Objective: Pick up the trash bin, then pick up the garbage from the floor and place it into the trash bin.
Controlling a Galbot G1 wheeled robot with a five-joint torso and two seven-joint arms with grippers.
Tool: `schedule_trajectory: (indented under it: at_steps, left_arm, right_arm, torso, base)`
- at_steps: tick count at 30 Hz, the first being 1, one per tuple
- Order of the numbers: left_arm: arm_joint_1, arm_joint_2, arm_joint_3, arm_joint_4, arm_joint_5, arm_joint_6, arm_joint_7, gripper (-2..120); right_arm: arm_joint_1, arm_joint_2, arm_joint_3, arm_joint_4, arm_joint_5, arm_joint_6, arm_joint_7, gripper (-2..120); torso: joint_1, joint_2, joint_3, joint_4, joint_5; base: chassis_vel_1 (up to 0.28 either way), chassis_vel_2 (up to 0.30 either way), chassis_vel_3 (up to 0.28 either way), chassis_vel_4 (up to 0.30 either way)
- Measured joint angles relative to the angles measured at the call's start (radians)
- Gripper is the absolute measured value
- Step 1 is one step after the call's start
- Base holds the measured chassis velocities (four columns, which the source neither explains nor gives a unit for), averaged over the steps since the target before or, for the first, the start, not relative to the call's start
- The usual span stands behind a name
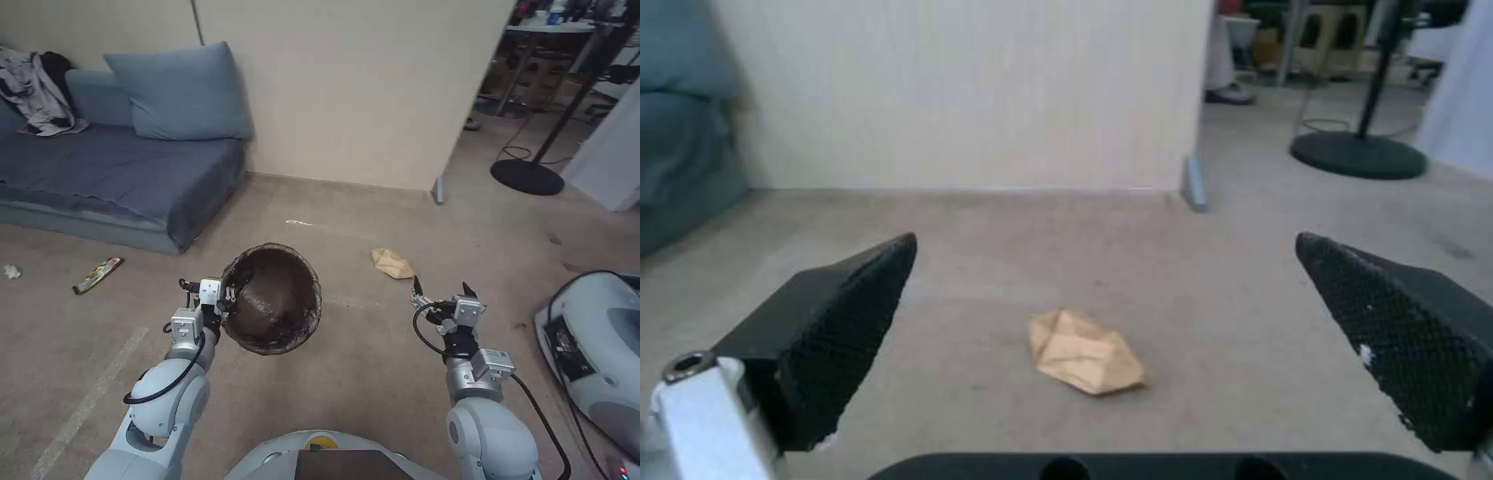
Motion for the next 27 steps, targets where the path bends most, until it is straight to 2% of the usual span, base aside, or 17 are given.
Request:
schedule_trajectory:
  at_steps: [22, 27]
  left_arm:
    - [-0.004, -0.002, 0.002, 0.012, 0.001, -0.009, 0.000, 4]
    - [0.000, -0.004, -0.008, 0.012, 0.001, -0.011, -0.002, 4]
  right_arm:
    - [0.002, 0.000, 0.000, -0.006, 0.000, 0.007, -0.008, 100]
    - [0.002, 0.000, 0.001, -0.007, 0.000, 0.007, -0.018, 100]
  torso:
    - [0.000, 0.000, 0.000, -0.0004, 0.0000]
    - [0.000, 0.000, 0.000, 0.0004, 0.0000]
  base:
    - [-0.100, -0.111, -0.096, -0.102]
    - [-0.011, -0.008, -0.011, -0.010]
